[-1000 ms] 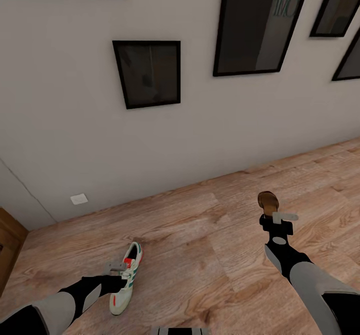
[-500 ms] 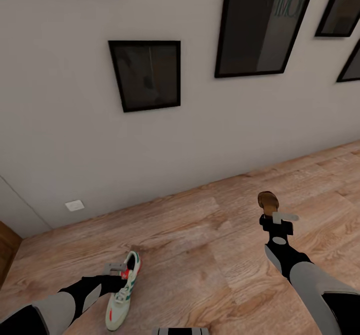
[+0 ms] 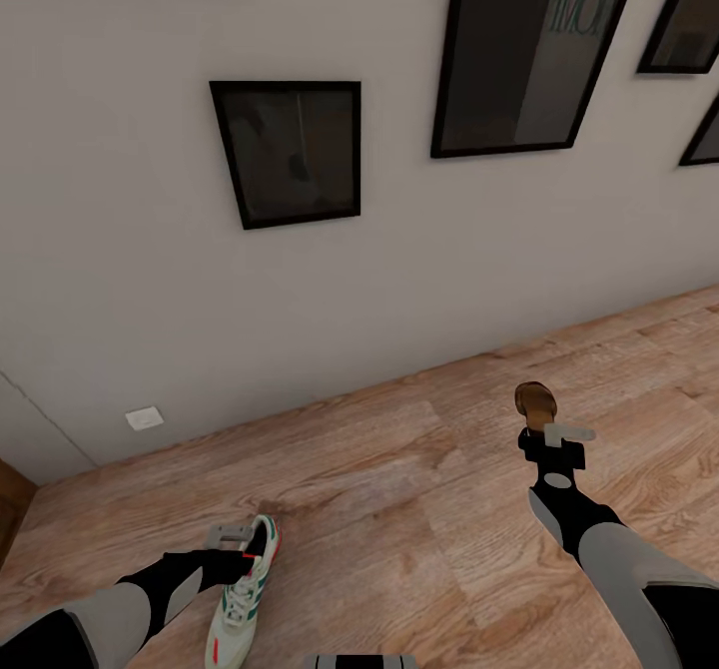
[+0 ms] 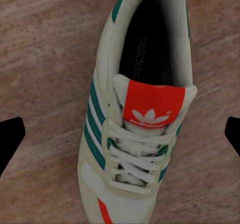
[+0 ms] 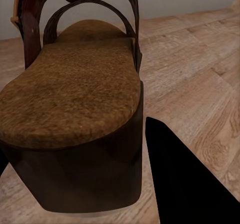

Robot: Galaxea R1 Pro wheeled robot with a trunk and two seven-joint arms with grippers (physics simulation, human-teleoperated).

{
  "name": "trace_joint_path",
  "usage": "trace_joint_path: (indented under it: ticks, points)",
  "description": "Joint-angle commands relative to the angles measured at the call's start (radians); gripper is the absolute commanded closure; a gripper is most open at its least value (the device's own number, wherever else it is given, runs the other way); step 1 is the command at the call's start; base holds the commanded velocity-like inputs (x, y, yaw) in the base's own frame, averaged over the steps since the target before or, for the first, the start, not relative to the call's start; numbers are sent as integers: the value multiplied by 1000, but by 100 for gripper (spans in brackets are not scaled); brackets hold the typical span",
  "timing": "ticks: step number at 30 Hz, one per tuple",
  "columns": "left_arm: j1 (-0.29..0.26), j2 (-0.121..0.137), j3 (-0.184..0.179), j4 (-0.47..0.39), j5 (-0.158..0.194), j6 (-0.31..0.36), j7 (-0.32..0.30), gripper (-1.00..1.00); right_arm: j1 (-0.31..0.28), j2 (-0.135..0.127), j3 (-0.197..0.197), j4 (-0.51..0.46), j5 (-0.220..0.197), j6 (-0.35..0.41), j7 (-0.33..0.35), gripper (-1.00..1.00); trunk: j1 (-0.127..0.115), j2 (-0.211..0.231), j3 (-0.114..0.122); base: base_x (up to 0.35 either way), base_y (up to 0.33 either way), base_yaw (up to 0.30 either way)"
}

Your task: Pick up the two gym shoes and the two sandals from the corridor floor and place them onto the hallstand (shoe rack) in the corridor, making sure they are on the rack and not on the floor. Arrange them so the two gym shoes are next to each other and the two sandals are next to each other.

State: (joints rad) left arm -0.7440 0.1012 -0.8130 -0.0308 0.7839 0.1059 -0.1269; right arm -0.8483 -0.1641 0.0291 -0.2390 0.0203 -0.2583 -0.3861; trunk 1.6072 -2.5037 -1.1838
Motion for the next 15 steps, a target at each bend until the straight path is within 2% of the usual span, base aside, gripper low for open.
trace_joint_path:
  ticks: [1,15]
  points:
    - [0,0,0,0,0,0,0,-100,0,0,0,0,-2,-1,1,100,0,0,0,16,0,0]
    - [0,0,0,0,0,0,1,-100,0,0,0,0,-2,-1,1,100,0,0,0,4,0,0]
